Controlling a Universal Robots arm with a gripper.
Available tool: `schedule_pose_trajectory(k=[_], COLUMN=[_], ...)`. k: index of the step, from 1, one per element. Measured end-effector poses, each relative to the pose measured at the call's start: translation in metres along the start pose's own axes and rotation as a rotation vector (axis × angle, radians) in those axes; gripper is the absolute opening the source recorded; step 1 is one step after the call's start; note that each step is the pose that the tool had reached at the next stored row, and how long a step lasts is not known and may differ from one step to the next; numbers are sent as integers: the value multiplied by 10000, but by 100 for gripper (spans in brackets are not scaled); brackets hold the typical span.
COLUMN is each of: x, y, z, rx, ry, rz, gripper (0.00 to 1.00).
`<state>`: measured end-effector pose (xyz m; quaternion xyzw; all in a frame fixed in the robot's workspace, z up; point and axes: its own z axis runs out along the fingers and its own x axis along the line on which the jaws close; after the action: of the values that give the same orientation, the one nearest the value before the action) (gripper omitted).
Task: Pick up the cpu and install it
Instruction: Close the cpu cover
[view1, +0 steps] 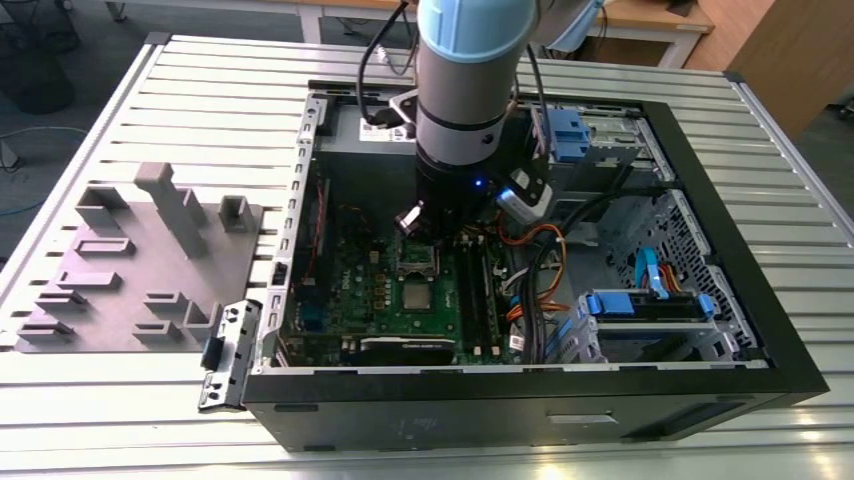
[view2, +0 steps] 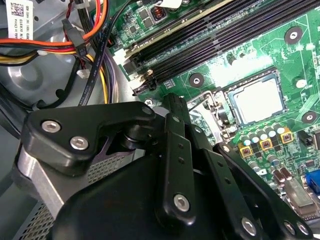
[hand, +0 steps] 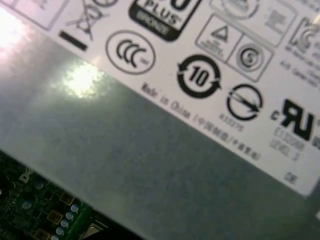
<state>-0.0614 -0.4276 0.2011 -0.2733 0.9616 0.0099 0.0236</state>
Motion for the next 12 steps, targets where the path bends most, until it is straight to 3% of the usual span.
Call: schedule_pose_trajectory(k=[6,12], x=[3,0], y=[2,0], z=[-12,-105], rx=[-6,-1], ry=[-6,-1], rz=[-1,0], gripper=[11,11])
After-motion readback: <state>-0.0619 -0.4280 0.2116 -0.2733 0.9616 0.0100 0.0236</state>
